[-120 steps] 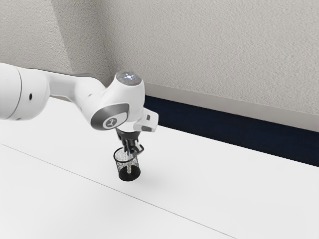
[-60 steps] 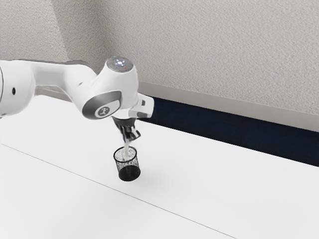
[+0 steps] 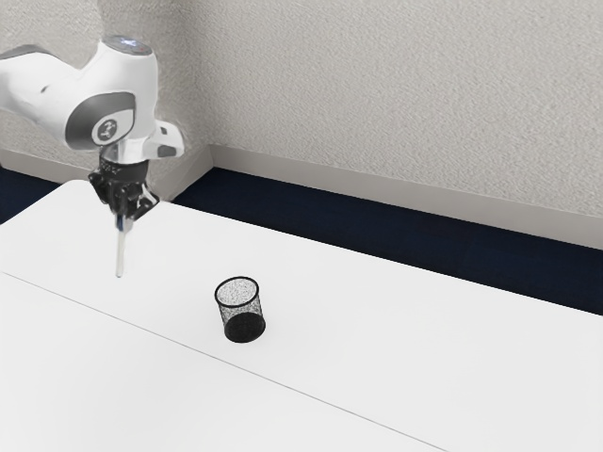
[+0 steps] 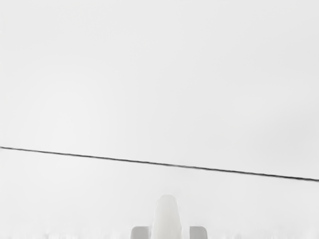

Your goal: Take the marker out of the pen holder and place it to the left of the pen holder.

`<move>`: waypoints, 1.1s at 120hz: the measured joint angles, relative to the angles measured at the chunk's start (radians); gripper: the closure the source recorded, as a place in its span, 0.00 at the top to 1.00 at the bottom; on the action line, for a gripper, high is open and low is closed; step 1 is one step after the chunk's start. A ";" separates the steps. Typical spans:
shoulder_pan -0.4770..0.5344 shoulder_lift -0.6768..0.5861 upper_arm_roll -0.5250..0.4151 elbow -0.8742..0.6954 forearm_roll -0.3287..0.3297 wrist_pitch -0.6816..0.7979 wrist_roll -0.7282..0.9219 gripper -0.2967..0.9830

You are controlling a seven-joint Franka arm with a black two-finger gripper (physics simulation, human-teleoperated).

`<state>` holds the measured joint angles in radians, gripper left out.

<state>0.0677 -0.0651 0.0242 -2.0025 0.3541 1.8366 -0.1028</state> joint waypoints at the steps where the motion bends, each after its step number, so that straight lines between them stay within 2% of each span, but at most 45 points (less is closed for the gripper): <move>1: 0.007 0.005 0.000 0.000 -0.002 -0.008 0.000 0.15; 23: 0.143 0.154 0.002 0.029 -0.075 -0.186 0.001 0.15; 50: 0.119 0.315 0.018 0.089 -0.171 -0.403 0.008 0.15; 81: 0.131 0.343 0.028 0.090 -0.204 -0.497 0.021 0.15; 109: 0.129 0.342 0.029 0.091 -0.234 -0.517 0.032 0.51; 132: 0.119 0.309 0.029 0.090 -0.236 -0.497 0.042 0.67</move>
<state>0.1863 0.2443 0.0532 -1.9120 0.1185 1.3398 -0.0610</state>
